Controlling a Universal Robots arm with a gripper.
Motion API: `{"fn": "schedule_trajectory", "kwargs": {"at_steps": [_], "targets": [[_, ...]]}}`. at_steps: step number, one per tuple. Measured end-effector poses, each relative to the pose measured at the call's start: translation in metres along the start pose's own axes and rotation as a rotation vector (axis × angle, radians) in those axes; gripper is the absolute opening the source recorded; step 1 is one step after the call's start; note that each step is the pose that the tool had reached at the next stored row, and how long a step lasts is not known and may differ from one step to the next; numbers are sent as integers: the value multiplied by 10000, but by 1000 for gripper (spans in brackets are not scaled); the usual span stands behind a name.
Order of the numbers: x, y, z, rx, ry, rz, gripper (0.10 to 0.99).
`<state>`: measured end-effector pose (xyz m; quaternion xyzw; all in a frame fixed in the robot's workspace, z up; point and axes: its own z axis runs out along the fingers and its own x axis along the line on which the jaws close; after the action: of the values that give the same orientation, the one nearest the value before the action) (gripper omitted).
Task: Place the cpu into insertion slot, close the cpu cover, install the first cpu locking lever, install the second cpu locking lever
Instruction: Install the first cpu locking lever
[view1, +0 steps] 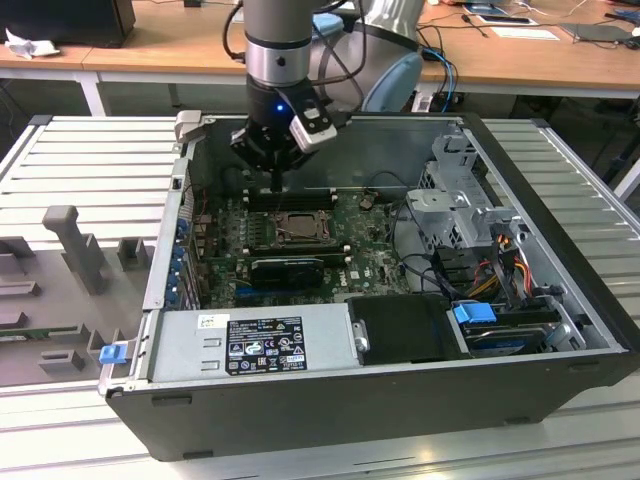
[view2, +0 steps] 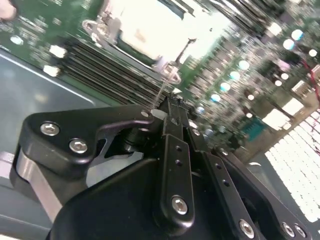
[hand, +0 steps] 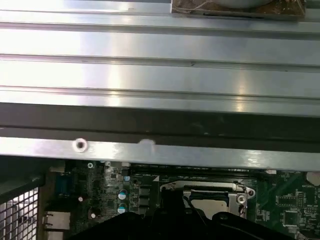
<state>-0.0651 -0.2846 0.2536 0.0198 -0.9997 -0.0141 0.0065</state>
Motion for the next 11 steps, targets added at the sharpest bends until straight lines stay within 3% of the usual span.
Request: {"fn": "schedule_trajectory", "kwargs": {"at_steps": [2, 3, 4, 5, 7, 11], "targets": [[-146, -5, 1, -1, 34, -2, 106], [-167, -6, 1, -22, 42, -1, 106], [-173, -6, 3, -103, 41, -2, 106], [-178, -6, 5, -288, 33, -4, 106], [-181, -6, 24, -449, 25, -19, 106], [-186, -9, 104, -445, 37, -209, 106]]}}
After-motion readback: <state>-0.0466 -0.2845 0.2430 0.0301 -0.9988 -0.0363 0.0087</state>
